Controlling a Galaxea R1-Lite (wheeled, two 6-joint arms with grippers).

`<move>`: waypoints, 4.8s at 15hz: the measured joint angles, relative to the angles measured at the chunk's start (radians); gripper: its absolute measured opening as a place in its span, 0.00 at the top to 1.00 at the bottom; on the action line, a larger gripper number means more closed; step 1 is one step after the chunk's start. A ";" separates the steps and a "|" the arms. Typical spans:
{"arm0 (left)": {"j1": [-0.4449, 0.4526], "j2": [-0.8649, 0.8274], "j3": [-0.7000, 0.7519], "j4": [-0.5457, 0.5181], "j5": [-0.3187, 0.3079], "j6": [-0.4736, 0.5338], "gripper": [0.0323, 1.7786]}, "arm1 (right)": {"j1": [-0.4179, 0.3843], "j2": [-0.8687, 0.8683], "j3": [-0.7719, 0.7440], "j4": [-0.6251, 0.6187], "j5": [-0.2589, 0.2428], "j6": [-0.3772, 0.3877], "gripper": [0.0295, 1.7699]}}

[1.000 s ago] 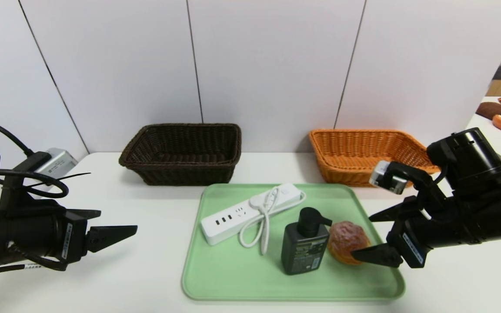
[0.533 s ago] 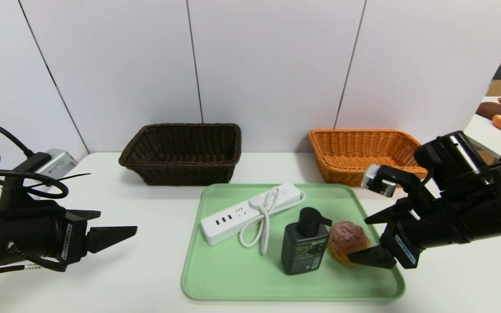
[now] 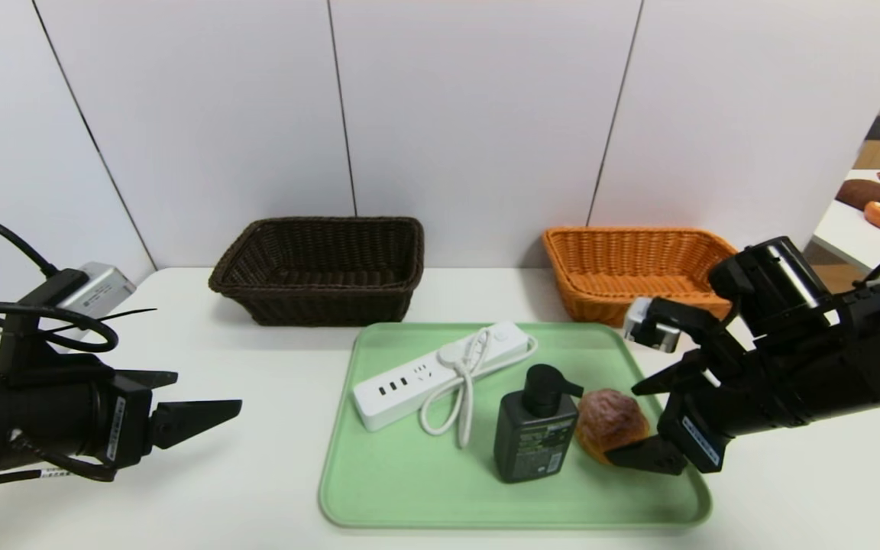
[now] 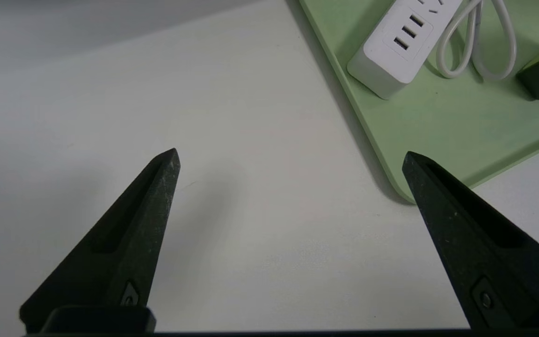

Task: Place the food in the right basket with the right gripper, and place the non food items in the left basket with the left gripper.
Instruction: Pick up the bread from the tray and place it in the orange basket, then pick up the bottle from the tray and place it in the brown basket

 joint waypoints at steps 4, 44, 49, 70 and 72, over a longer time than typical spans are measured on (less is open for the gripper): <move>-0.001 -0.003 0.002 0.001 -0.001 0.000 0.05 | 0.012 0.029 -0.007 -0.001 -0.003 -0.006 0.04; 0.002 -0.024 0.007 -0.004 0.001 -0.009 0.05 | -0.160 0.044 -0.263 -0.365 -0.136 0.280 0.61; 0.001 -0.021 0.009 -0.003 0.001 -0.009 0.05 | -0.220 0.198 -0.391 -0.351 -0.244 0.281 0.61; 0.001 -0.016 0.040 -0.004 0.001 -0.010 0.05 | -0.318 0.481 -0.639 -0.190 -0.255 0.308 0.18; 0.001 -0.017 0.040 -0.004 0.001 -0.008 0.05 | -0.317 0.460 -0.644 -0.180 -0.253 0.308 0.15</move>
